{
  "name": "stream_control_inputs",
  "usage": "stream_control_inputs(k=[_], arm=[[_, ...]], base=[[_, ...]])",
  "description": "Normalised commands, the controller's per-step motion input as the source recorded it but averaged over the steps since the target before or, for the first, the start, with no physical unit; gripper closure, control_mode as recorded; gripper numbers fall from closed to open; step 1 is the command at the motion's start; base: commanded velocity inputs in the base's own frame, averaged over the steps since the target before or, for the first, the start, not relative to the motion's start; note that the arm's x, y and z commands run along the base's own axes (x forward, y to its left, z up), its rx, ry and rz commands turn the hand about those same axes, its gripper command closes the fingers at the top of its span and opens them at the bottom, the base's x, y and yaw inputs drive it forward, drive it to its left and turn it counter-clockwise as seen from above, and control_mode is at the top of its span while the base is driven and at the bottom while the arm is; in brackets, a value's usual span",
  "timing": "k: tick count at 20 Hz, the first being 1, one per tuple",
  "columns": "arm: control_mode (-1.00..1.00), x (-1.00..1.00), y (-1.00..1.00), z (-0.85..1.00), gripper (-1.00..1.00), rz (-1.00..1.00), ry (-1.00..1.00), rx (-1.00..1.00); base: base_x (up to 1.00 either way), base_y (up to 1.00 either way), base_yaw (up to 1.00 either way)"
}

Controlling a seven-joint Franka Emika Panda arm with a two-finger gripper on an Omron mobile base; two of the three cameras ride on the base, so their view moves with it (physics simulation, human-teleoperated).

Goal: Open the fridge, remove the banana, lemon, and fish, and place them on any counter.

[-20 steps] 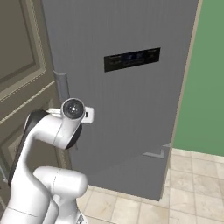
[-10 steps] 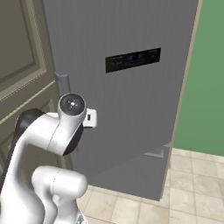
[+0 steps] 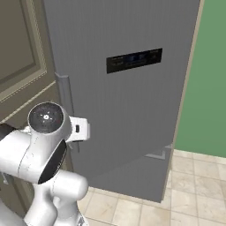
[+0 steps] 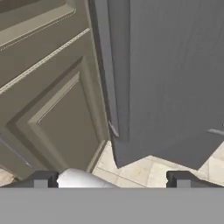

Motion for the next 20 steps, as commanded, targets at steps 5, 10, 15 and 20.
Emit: stream_control_inputs(k=[5, 10, 15, 20], arm=[[-1.0, -0.14, 0.74, 1.0, -1.0, -0.04, 0.14, -0.2], [-1.0, 0.33, 0.65, 0.78, -1.0, -0.11, 0.28, -0.21], [-1.0, 0.39, 0.11, 0.02, -1.0, -0.05, 0.16, -0.08], [-1.0, 0.43, 0.41, 0.0, -1.0, -0.02, -0.08, -0.19]], base=[[0.0, 0.0, 0.0], [0.0, 0.0, 0.0], [0.0, 0.0, 0.0], [0.0, 0.0, 0.0]])
